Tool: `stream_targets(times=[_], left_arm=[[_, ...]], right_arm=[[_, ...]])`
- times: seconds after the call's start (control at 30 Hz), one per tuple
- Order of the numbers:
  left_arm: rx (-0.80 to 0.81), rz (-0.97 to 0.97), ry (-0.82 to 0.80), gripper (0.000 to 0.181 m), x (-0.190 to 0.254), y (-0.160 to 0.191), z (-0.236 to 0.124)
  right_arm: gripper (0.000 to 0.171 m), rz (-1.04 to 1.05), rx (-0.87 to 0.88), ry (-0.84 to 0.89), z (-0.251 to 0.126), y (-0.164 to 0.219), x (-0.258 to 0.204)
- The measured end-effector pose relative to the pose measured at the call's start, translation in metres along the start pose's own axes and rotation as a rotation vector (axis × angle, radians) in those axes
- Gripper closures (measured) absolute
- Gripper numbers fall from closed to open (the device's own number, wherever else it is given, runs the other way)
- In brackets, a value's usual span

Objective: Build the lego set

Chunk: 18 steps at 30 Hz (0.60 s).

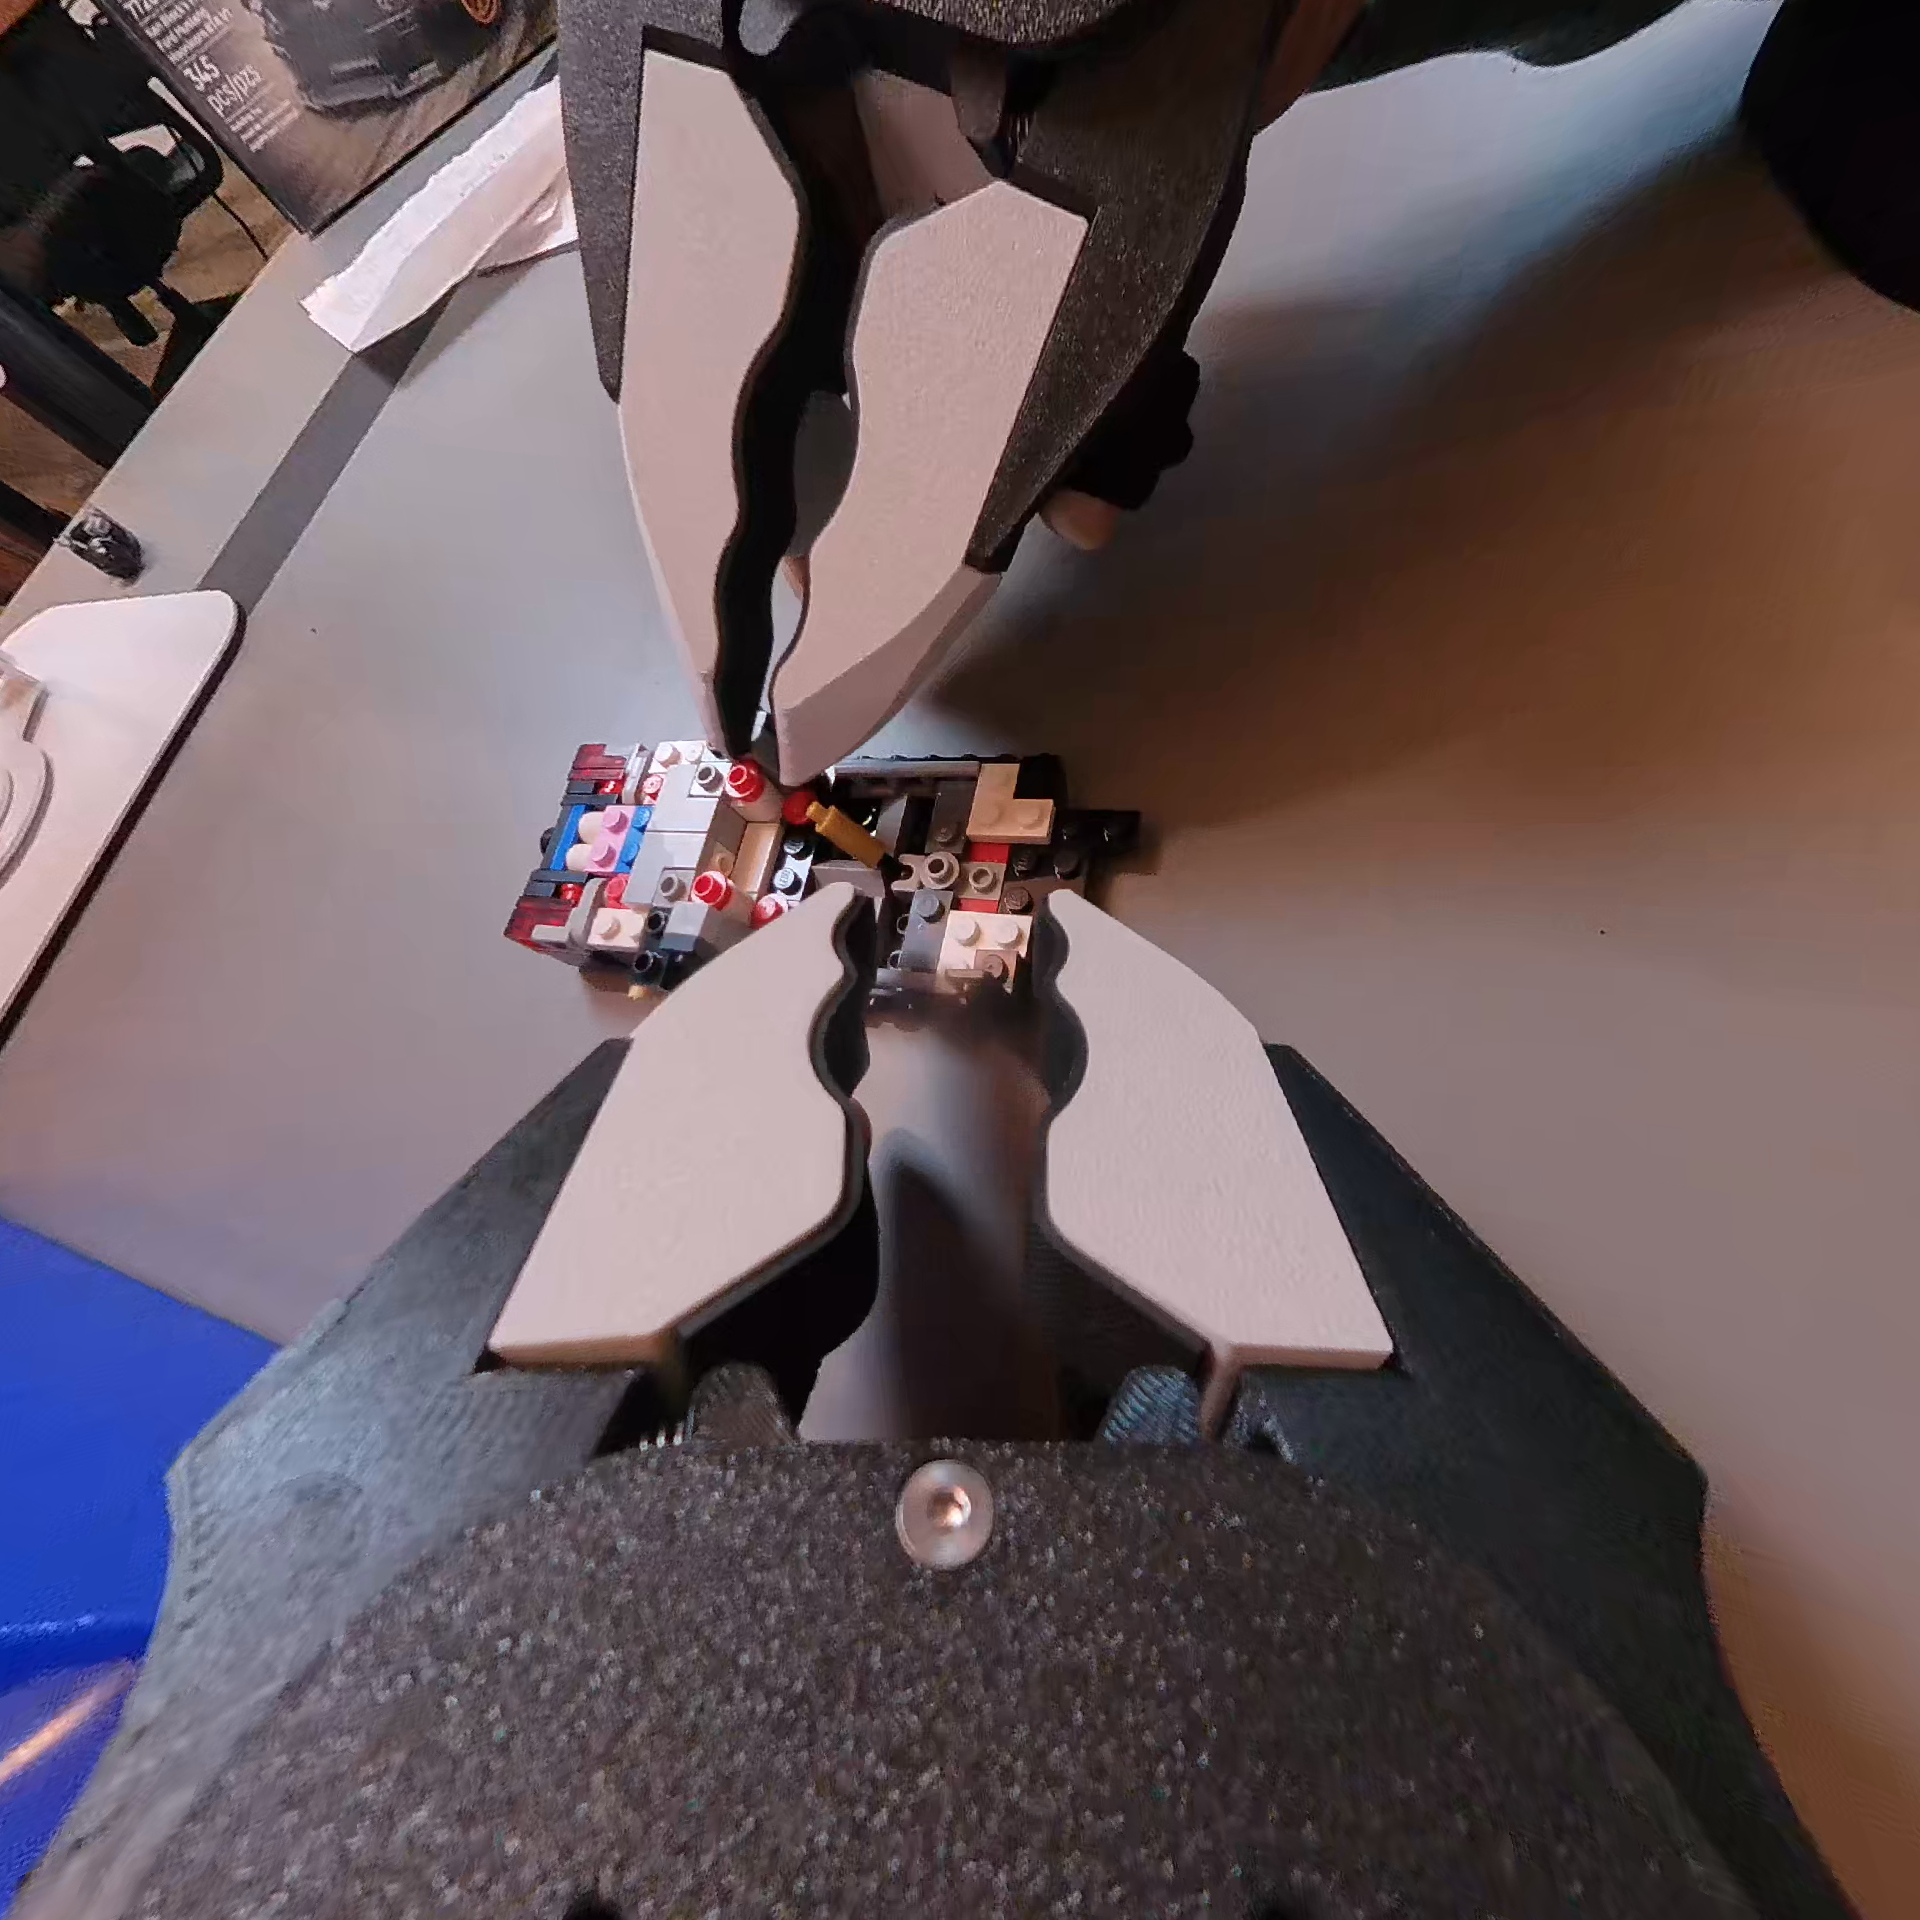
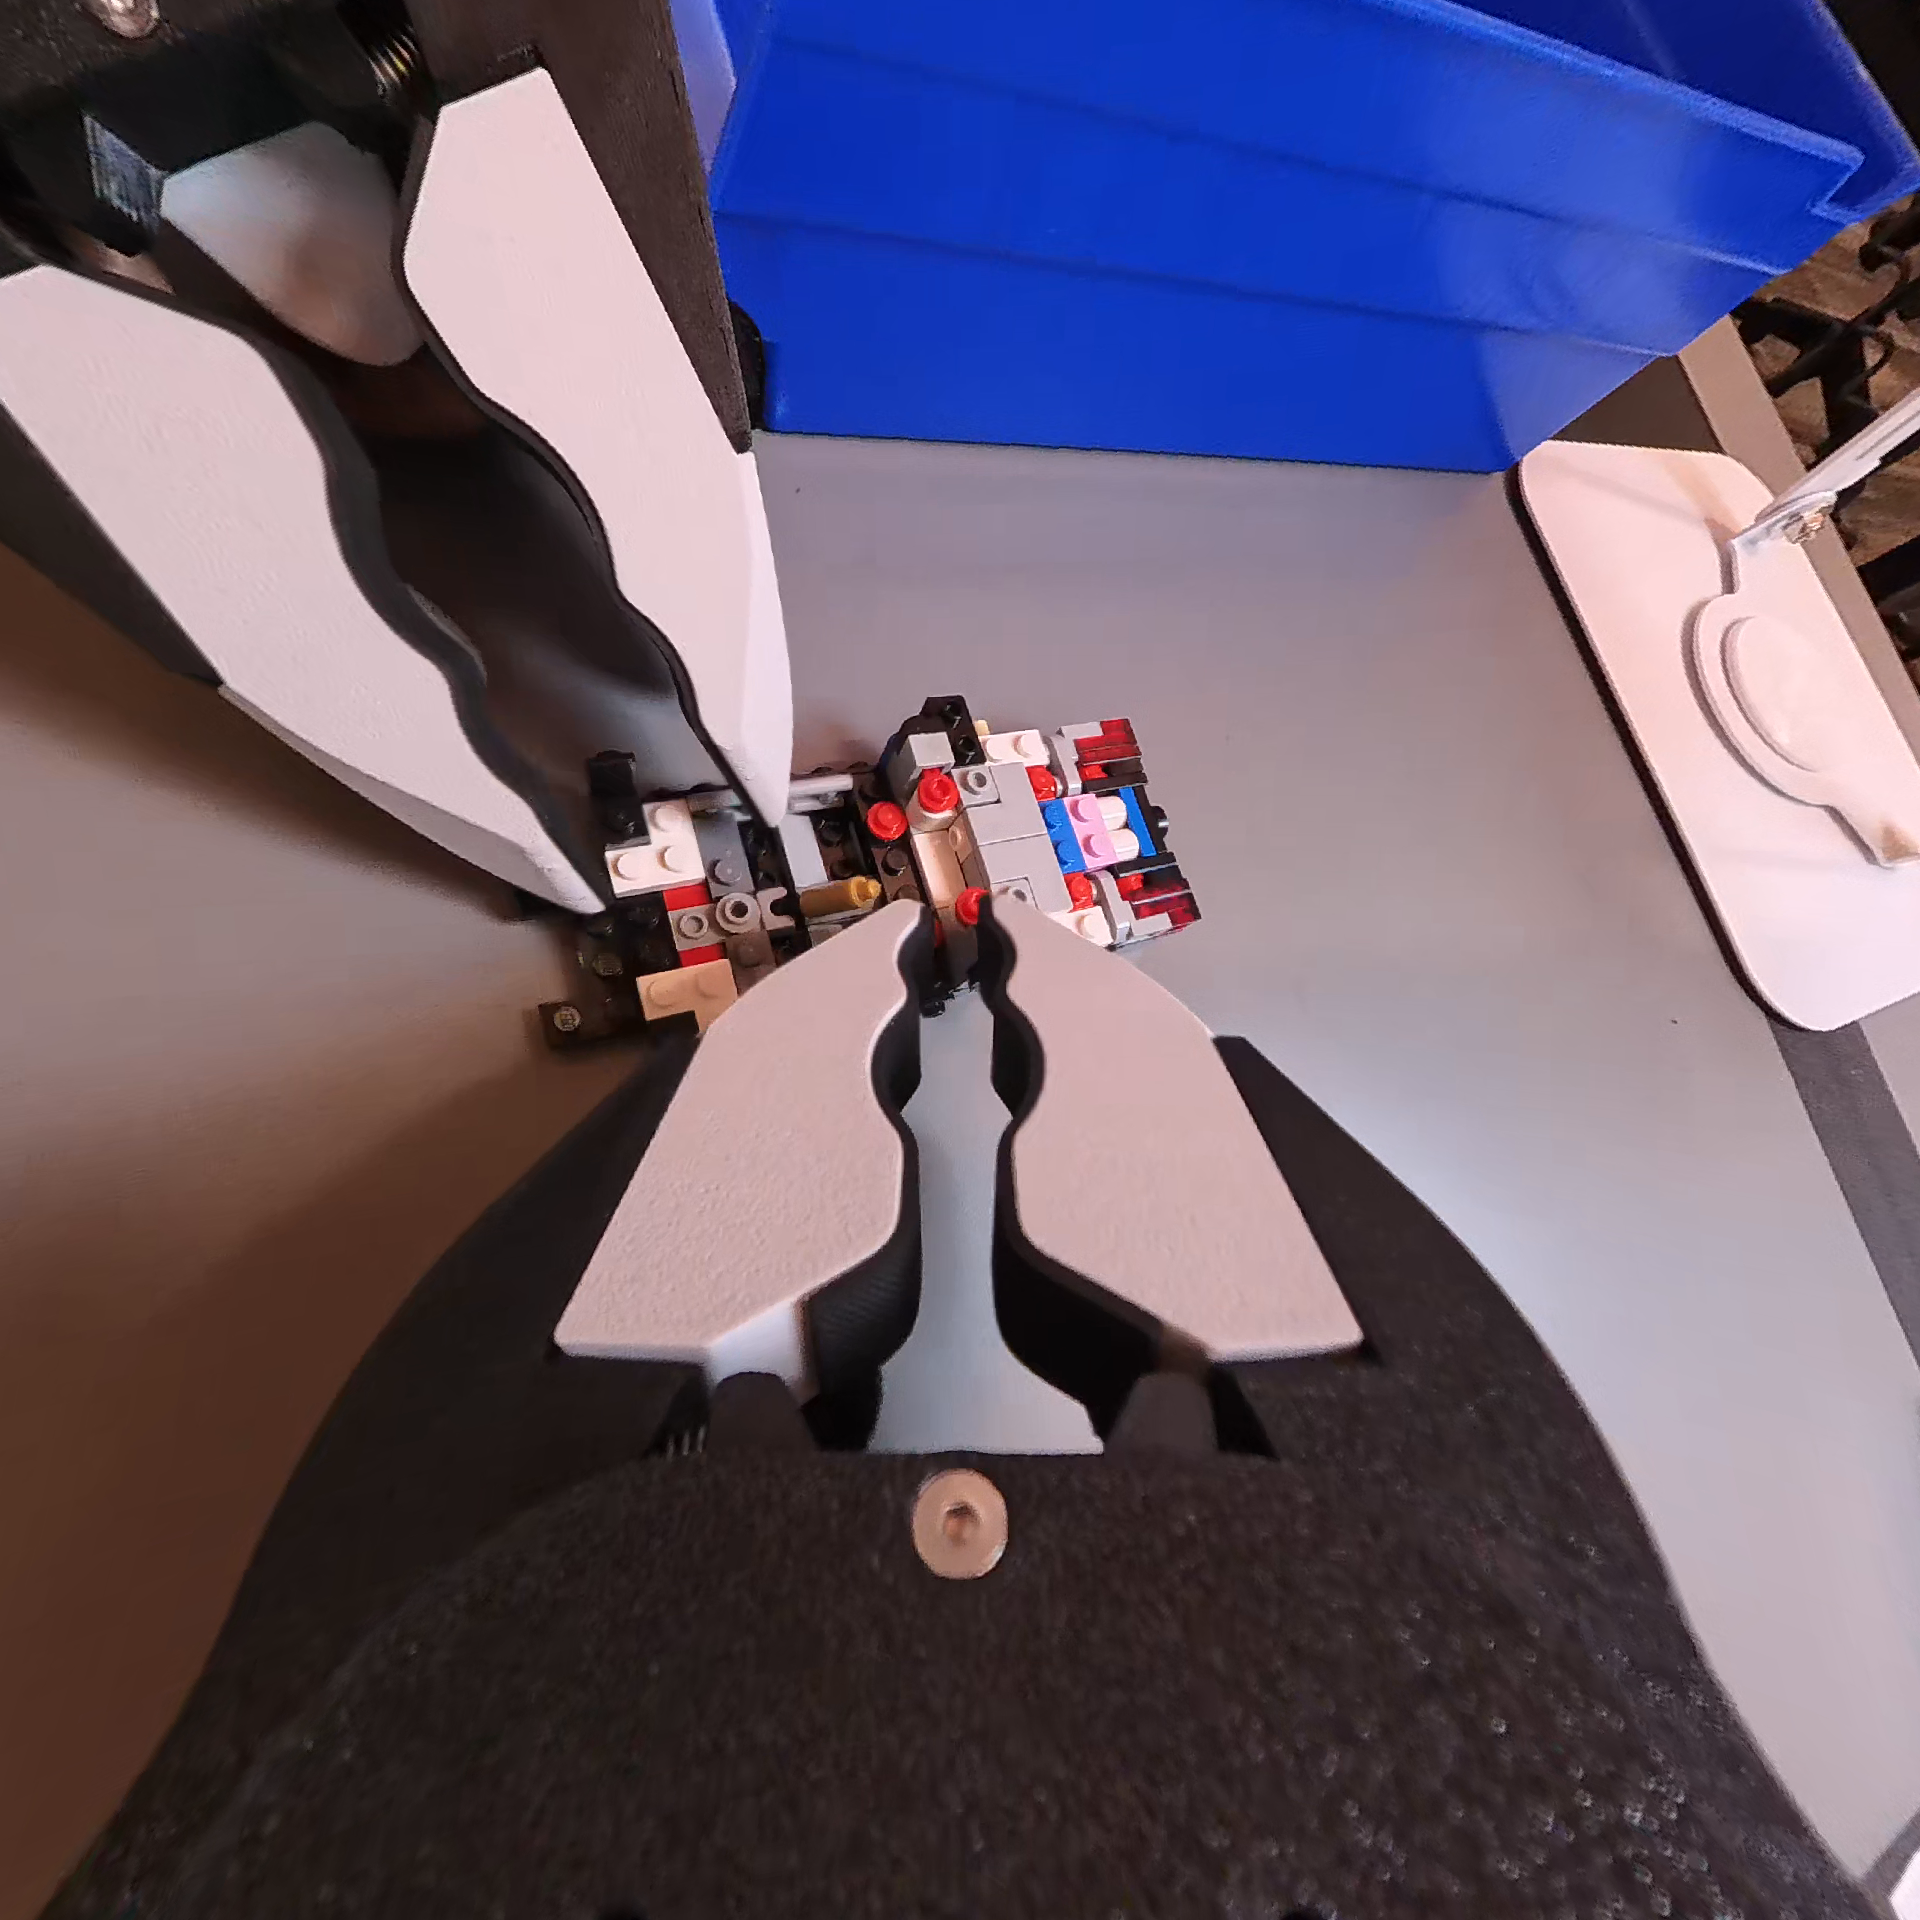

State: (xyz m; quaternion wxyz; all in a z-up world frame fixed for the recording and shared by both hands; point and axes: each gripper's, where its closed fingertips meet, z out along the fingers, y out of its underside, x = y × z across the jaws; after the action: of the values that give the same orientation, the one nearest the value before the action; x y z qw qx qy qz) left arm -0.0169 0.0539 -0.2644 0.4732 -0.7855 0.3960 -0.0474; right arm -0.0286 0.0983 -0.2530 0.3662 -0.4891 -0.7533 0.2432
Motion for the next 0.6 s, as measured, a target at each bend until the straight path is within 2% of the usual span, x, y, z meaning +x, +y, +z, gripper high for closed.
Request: stream_targets(times=[0.27, 0.43, 0.6], left_arm=[[0.006, 0.030, 0.025, 0.156, 0.003, 0.001, -0.003], [0.005, -0.001, 0.075, 0.148, 0.008, 0.002, -0.004], [-0.001, 0.005, 0.089, 0.153, 0.011, 0.003, -0.004]], right_arm=[[0.151, 0.023, 0.020, 0.002, -0.002, -0.001, 0.002], [0.151, 0.008, 0.006, -0.005, 0.001, 0.003, -0.001], [0.156, 0.013, 0.018, -0.003, 0.000, 0.002, 0.000]])
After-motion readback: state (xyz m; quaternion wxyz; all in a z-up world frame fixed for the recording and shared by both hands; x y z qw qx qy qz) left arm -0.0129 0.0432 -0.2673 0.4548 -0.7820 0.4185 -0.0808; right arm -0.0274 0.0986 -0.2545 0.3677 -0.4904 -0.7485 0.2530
